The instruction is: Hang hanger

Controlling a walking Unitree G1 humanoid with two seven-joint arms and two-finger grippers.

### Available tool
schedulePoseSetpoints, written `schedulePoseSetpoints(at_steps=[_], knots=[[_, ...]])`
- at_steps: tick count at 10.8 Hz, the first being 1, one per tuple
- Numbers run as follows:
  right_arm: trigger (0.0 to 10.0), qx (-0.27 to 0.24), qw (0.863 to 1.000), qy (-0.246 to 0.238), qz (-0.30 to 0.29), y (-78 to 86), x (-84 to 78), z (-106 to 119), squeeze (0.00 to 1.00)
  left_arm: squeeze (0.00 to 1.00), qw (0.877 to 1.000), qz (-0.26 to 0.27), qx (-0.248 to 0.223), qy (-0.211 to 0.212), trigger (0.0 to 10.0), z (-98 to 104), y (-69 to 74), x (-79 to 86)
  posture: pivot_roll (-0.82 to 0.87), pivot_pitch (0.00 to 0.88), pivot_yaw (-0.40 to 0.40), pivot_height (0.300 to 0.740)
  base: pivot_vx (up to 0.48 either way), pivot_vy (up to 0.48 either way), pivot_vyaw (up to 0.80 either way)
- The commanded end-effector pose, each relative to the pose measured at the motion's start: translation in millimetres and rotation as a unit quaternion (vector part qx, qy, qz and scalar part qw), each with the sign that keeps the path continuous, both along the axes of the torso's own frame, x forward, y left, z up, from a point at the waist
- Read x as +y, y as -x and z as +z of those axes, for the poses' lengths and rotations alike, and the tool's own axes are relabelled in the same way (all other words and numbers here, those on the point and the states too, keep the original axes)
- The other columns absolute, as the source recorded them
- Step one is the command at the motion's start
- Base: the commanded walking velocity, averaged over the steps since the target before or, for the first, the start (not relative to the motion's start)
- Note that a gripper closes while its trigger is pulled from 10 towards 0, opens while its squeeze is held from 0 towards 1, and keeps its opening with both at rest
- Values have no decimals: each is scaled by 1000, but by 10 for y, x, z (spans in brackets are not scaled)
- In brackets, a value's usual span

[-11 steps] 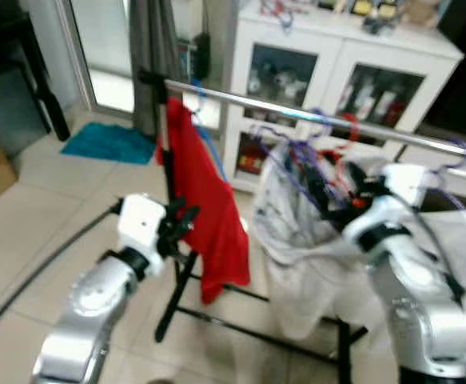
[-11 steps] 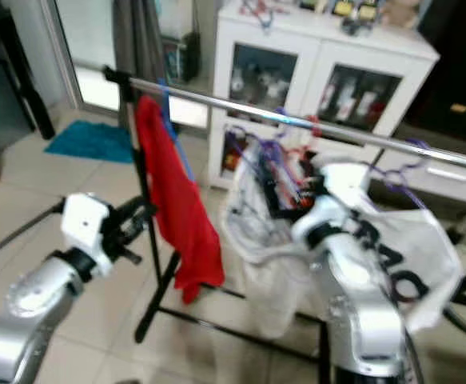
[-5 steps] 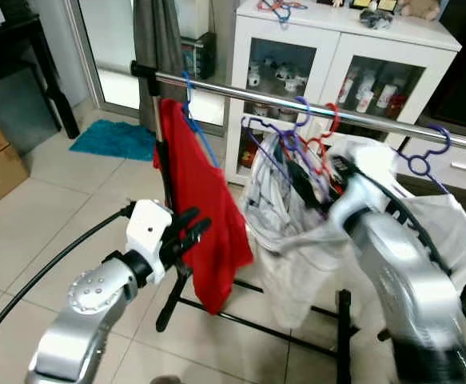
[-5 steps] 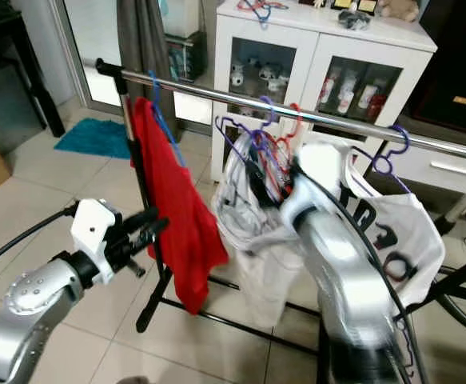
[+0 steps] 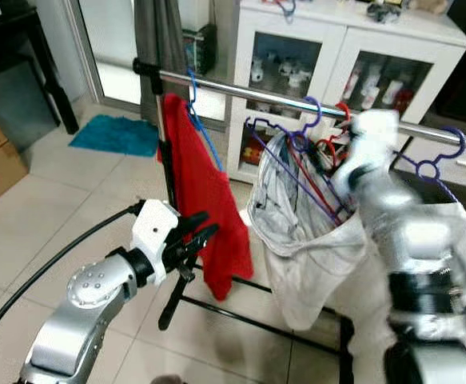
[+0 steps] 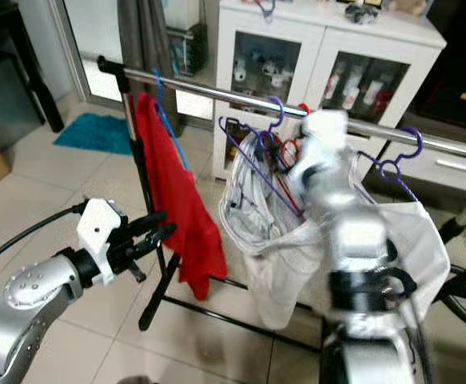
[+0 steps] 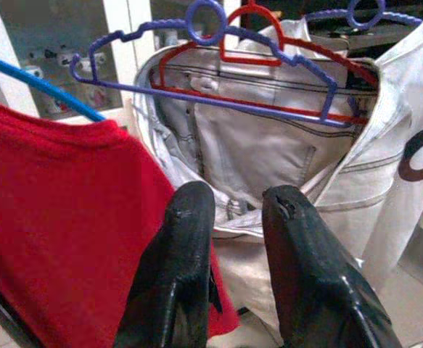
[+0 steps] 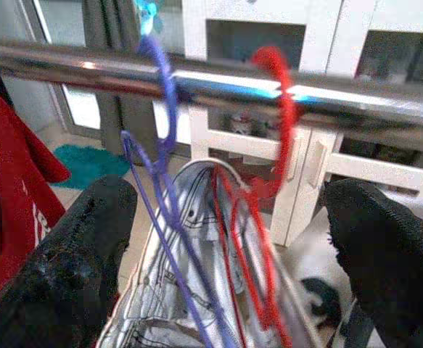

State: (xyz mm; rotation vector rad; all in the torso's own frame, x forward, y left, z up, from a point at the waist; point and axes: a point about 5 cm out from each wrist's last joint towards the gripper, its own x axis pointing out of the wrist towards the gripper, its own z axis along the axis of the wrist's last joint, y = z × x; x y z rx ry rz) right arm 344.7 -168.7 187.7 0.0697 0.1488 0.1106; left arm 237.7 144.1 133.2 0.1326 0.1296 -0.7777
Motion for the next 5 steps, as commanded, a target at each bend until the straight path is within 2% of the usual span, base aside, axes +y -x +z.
schedulePoseSetpoints(at_steps=[1,3,4,5], knots=[[10000,-1,1000,-9,6,-8,-52,25,0,0,1000,-12,-3,-2,10000,33,23,-27,80,0,-72,740,0,0,0],[10000,39,999,11,31,11,-199,-62,0,0,1000,-20,2,-2,10000,24,35,-33,71,0,-62,740,0,0,0],[10000,66,997,28,23,-52,-229,-144,0,0,999,-32,5,-3,10000,23,23,-48,64,0,-53,740,0,0,0],[9647,73,997,27,19,-89,-223,-157,0,0,999,-39,7,-3,10000,25,16,-56,62,0,-49,740,0,0,0]])
